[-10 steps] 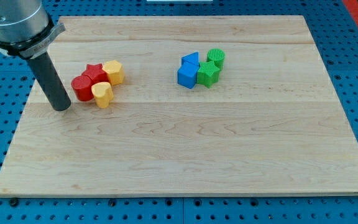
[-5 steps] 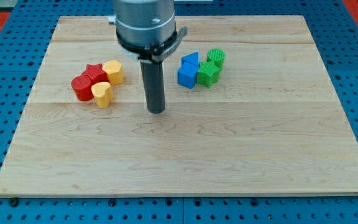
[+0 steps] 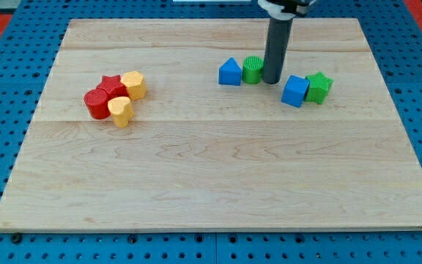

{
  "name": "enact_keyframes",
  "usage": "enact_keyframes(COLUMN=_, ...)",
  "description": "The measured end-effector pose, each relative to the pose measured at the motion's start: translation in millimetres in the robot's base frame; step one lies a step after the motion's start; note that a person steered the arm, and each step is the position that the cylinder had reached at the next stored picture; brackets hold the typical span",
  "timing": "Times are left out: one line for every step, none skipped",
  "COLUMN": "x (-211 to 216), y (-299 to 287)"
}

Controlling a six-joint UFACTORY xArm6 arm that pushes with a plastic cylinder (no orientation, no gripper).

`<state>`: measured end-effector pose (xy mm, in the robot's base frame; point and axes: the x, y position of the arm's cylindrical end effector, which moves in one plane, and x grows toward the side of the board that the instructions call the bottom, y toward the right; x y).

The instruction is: Move green star towards bottom right

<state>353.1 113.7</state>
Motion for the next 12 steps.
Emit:
enact_keyframes(x=-2.3, y=45.7)
enact_keyframes(x=25.5, y=76.0)
enact_keyframes(x=68.6, y=76.6)
enact_keyframes(x=55.2, y=87.8)
enact_keyframes(x=77.6, y=121.7)
enact_keyframes(x=132.8, y=119.0)
enact_keyframes(x=152.5, y=102.6)
enact_keyframes(x=111.5, y=129.9)
enact_keyframes(x=107.2, y=83.9)
enact_keyframes(x=132.5, y=42.4)
enact_keyframes(x=166.1, y=48.2)
enact_keyframes(x=145.4, y=29.9)
